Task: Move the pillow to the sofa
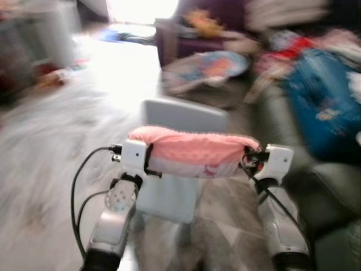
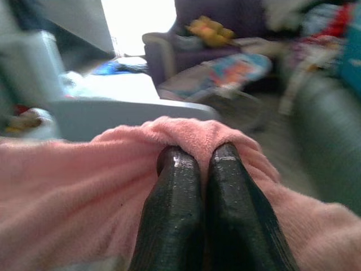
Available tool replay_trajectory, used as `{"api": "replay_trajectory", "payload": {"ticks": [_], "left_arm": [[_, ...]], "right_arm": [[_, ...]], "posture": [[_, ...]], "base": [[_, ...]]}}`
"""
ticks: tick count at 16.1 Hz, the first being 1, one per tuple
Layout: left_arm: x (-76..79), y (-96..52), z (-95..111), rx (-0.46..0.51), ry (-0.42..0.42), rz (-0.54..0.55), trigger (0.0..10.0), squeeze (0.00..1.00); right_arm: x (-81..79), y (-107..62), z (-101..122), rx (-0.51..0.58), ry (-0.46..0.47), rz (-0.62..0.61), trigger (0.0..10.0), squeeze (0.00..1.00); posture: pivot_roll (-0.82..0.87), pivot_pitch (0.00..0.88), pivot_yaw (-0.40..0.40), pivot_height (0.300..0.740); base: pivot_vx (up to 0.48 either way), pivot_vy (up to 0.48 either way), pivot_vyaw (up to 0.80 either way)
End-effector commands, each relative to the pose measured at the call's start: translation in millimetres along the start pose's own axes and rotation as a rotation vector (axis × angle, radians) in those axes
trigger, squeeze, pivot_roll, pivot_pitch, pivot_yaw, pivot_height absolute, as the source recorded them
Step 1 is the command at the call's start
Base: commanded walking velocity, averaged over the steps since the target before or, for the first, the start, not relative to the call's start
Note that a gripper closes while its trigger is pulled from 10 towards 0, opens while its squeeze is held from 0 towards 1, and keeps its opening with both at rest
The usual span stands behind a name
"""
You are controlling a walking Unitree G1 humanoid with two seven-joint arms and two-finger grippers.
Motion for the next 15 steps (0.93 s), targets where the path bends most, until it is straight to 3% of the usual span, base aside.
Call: {"api": "replay_trajectory", "payload": {"ticks": [1, 9, 15], "left_arm": [[3.2, 2.6, 7.5, 0.021, 0.006, -0.013, 10.0, 0.0], [3.2, 2.6, 7.5, 0.021, 0.006, -0.013, 10.0, 0.0], [3.6, 5.7, 7.9, 0.001, -0.013, -0.02, 10.0, 0.0]], "right_arm": [[-1.8, -1.3, 2.2, 0.01, 0.008, 0.003, 10.0, 0.0], [-1.8, -1.3, 2.2, 0.01, 0.008, 0.003, 10.0, 0.0], [1.2, -1.1, -0.5, -0.01, 0.009, -0.016, 10.0, 0.0]], "posture": [[-0.03, 0.0, -0.014, 0.74], [-0.03, 0.0, -0.014, 0.74], [-0.03, 0.0, -0.007, 0.74]], "base": [[-0.368, 0.0, 0.0], [-0.368, 0.0, 0.0], [0.0, 0.0, 0.0]]}}
Point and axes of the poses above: a point about 5 cm out from each wrist's last joint towards the gripper, its own y axis pointing out of the wrist towards the gripper, its own z axis along the axis of the wrist's last joint, x = y × z, the point moved 5 cm from there along y, pointing out of the wrist towards the gripper, and after that the axes turned 6 degrees about -y, right-handed, at the moved point
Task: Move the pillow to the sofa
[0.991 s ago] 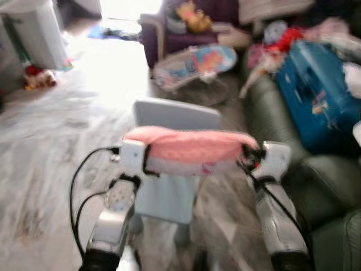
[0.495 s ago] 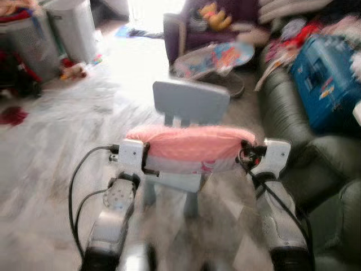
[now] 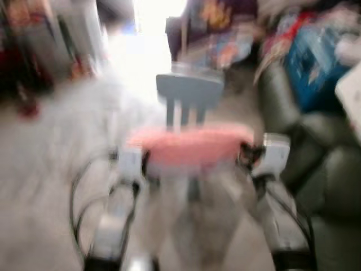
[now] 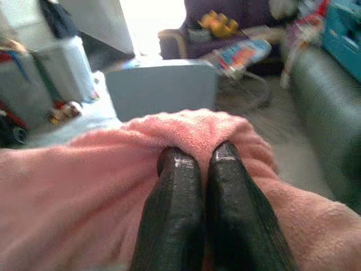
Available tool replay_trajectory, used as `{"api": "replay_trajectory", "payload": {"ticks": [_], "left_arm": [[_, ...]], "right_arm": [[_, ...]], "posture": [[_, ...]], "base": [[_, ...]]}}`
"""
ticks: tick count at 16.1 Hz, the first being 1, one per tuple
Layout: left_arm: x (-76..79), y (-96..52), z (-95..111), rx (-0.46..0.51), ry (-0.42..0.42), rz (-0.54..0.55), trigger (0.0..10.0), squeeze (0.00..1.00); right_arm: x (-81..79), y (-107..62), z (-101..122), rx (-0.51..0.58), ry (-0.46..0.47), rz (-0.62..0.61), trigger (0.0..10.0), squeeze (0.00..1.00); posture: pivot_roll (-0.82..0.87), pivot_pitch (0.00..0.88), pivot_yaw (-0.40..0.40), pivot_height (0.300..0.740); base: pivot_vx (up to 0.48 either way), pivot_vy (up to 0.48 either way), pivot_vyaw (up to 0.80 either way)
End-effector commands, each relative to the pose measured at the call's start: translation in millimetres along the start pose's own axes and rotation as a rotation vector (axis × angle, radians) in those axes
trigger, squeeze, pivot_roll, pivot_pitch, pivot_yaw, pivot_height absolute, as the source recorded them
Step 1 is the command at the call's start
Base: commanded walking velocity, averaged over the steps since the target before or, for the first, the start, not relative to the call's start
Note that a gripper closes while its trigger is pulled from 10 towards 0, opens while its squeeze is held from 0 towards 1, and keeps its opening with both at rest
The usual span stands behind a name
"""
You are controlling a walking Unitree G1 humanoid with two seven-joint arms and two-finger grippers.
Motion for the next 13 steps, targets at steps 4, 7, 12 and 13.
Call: {"api": "replay_trajectory", "payload": {"ticks": [4, 7, 12, 13], "left_arm": [[3.1, 4.7, 12.5, 0.032, 0.007, -0.024, 10.0, 0.0], [3.4, 6.1, 13.5, 0.033, 0.009, -0.025, 10.0, 0.0], [4.5, 7.0, 13.4, 0.033, 0.024, -0.024, 10.0, 0.0], [4.6, 7.0, 15.4, 0.059, 0.065, -0.019, 10.0, 0.0]], "right_arm": [[-2.8, 4.5, 7.7, 0.015, 0.002, -0.002, 10.0, 0.0], [-2.0, 4.4, 8.4, 0.017, 0.0, -0.006, 10.0, 0.0], [-1.6, 5.3, 8.8, 0.017, -0.003, -0.006, 10.0, 0.0], [-1.8, 5.5, 8.9, 0.017, -0.004, -0.006, 10.0, 0.0]], "posture": [[-0.03, 0.0, -0.003, 0.74], [-0.03, 0.0, -0.003, 0.74], [-0.03, 0.0, -0.003, 0.74], [-0.03, 0.0, -0.003, 0.74]], "base": [[0.0, 0.48, -0.6], [0.0, 0.48, -0.8], [0.0, 0.48, -0.8], [0.0, 0.0, -0.8]]}}
Point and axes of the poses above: a point about 5 cm out from each wrist's last joint towards the gripper, its own y axis pointing out of the wrist towards the gripper, its own z axis along the axis of the wrist's last joint, x = y × z, the point moved 5 cm from there along y, pointing out of the wrist towards the gripper, and after that the axes turned 6 degrees about -y, right-handed, at the moved point
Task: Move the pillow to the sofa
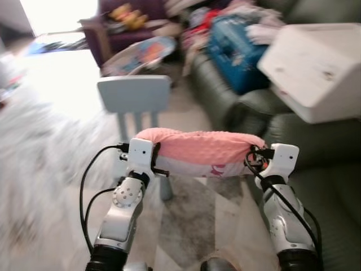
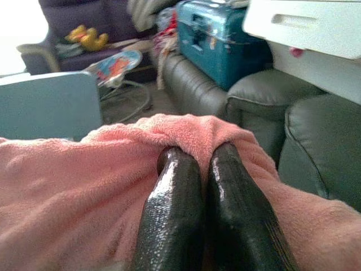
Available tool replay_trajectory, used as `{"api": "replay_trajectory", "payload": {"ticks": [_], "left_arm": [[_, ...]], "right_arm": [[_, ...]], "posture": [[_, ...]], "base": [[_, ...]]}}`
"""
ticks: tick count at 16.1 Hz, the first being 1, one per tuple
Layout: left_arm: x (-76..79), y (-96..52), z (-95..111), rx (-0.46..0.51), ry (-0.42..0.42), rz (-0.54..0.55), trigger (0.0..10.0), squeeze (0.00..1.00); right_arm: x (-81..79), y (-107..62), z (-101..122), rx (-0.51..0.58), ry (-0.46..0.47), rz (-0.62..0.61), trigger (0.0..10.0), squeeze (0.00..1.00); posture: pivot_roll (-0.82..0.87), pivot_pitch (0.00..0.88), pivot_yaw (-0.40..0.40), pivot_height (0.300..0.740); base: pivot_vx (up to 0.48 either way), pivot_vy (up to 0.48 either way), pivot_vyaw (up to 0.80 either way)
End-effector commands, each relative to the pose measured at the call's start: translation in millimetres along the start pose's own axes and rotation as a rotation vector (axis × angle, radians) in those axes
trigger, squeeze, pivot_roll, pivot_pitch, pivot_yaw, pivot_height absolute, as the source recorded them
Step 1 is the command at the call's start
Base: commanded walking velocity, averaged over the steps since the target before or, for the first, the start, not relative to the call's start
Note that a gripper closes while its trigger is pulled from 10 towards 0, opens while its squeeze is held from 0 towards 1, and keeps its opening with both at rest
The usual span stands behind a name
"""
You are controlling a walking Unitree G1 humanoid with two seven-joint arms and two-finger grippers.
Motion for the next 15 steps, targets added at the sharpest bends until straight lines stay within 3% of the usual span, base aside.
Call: {"api": "replay_trajectory", "payload": {"ticks": [1, 13, 15], "left_arm": [[0.0, 1.6, 7.0, 0.035, -0.004, 0.004, 10.0, 0.0], [-3.5, -2.4, -1.1, 0.034, -0.015, -0.027, 10.0, 0.0], [-8.1, -6.7, -10.1, 0.012, -0.016, -0.03, 10.0, 0.0]], "right_arm": [[-4.2, 3.7, 9.6, 0.031, -0.006, 0.015, 10.0, 0.0], [2.5, -7.4, 2.2, 0.014, -0.012, -0.003, 10.0, 0.0], [4.8, -11.3, 4.3, 0.017, 0.0, -0.02, 10.0, 0.0]], "posture": [[-0.03, 0.0, -0.003, 0.74], [-0.04, 0.0, 0.003, 0.74], [-0.04, 0.0, 0.002, 0.74]], "base": [[0.0, 0.0, -0.8], [0.0, 0.0, -0.8], [0.0, 0.0, -0.8]]}}
Point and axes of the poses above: a point about 5 cm out from each wrist's last joint towards the gripper, its own y axis pointing out of the wrist towards the gripper, its own z axis along the axis of the wrist's last joint, x = y × z, the point moved 5 cm from there along y, pointing out of the wrist towards the gripper, and after that the axes turned 6 degrees about -y, right-handed, at the moved point
